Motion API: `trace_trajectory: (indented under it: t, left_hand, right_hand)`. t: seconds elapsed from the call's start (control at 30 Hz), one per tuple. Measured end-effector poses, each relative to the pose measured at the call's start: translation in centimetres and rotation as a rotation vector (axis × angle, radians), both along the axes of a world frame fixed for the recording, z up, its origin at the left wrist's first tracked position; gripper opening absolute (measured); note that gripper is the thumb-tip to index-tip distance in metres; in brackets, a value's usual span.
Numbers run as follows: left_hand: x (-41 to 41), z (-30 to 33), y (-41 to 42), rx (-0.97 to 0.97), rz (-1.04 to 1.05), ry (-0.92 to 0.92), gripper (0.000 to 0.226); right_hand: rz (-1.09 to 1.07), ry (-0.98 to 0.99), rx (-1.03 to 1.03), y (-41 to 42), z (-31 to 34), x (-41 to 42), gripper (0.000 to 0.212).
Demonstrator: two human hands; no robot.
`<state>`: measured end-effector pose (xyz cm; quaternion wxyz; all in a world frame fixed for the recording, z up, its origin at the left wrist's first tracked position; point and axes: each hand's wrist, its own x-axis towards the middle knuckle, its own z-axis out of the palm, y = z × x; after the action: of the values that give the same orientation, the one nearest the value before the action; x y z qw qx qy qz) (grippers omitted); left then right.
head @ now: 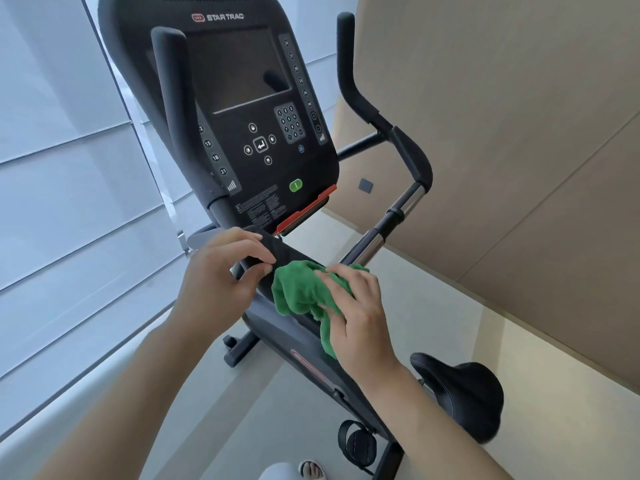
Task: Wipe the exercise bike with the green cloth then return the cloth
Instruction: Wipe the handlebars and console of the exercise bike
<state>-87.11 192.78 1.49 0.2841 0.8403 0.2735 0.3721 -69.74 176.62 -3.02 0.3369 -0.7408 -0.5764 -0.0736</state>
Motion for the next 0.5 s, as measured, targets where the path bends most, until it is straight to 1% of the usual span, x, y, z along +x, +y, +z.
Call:
trace_trajectory:
  t: [0.07,0.13,0.23,0.3,0.4,0.5]
  left_hand:
    - [0.2,0.3,-0.3,0.034,0.001,0.055,0.027]
    - [0.5,0.8,-0.3,0.084,-0.019,0.116,0.028]
    - [1.1,1.1,-0.4,0.145,-0.107,0.181,0.022]
    - [1.4,0.8,-0.5,0.151,-0.122,0.166,0.016]
    - [1.6,0.1,-0.2,0.08,-0.097,0.098,0.012]
    - [1.7,-0.3,0.0,0.061,-0.085,0.064,0.012]
  right_hand:
    - [-0.032,0.025,0.016,1.6,0.5,1.4,0.053]
    - [-0.114,0.046,0.018,3.5,1.0,4.1,0.043]
    - [-0.302,0.074,-0.104,6.4,2.5,10.2,0.028]
    - [-0.353,0.044,-0.222,8.2,3.5,13.3,0.022]
    - [-0.338,-0.017,-0.302,9.3,3.5,13.6,0.023]
    - [-0.341,-0.041,-0.268,8.2,3.1,10.7,0.025]
